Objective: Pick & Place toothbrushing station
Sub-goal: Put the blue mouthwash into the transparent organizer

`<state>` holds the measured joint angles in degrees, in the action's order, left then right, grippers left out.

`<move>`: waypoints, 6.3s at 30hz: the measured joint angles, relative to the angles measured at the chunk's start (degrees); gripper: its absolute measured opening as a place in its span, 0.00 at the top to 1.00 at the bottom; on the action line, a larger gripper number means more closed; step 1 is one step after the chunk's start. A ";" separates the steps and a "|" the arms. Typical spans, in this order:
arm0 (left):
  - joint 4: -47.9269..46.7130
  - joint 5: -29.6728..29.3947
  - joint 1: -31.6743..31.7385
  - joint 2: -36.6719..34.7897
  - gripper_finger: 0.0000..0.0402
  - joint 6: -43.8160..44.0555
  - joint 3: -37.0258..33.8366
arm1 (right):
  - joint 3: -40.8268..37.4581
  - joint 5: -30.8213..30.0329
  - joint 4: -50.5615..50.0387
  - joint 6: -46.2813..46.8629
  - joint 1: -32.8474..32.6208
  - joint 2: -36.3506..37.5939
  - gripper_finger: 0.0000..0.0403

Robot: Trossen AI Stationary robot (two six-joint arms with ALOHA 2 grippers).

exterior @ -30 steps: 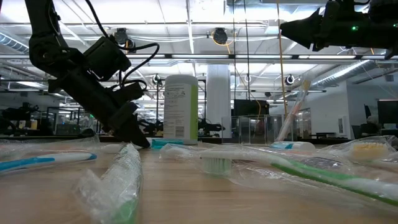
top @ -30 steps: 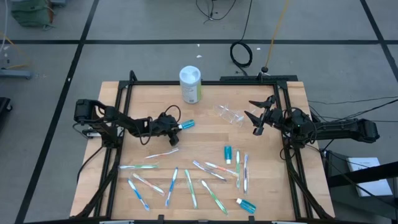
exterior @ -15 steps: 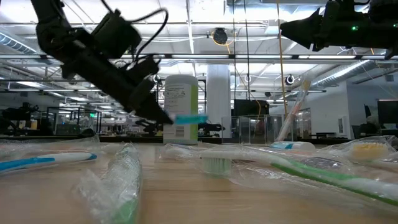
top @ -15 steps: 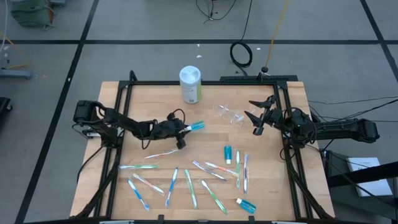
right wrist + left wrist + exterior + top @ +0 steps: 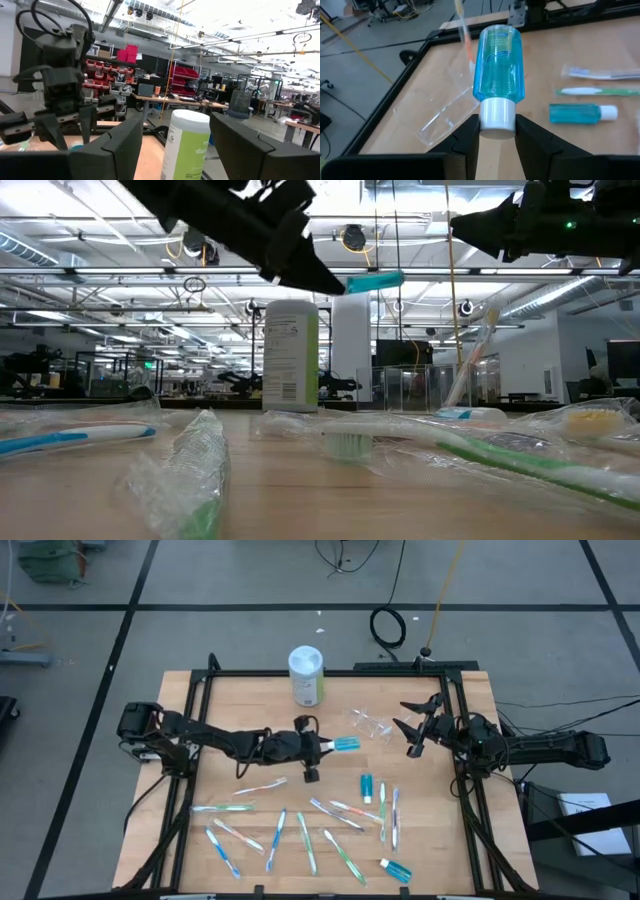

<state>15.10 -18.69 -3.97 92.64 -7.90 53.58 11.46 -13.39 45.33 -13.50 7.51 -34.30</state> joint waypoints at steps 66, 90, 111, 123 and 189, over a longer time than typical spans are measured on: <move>6.27 0.10 -1.05 0.00 0.72 0.67 0.13 | 0.00 0.02 -1.00 1.46 -0.01 -0.31 0.45; 8.71 0.63 -1.15 -0.02 0.72 -5.08 4.05 | 2.43 2.99 -0.50 9.84 -8.00 -14.94 0.45; 2.83 0.80 -1.52 -0.02 0.72 -2.45 4.17 | 2.95 -3.06 -0.62 7.59 -18.09 -20.90 0.45; 0.65 0.80 -1.68 -0.02 0.72 5.93 4.17 | 12.43 -12.13 -17.46 0.06 -25.16 -23.05 0.45; -30.37 12.47 3.48 -0.02 0.72 48.03 18.25 | 20.31 -12.05 4.26 -45.70 -14.56 -48.09 0.60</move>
<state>-15.27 -6.21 -0.49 92.62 40.14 71.83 31.77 -25.44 49.59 -59.20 -7.05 -82.39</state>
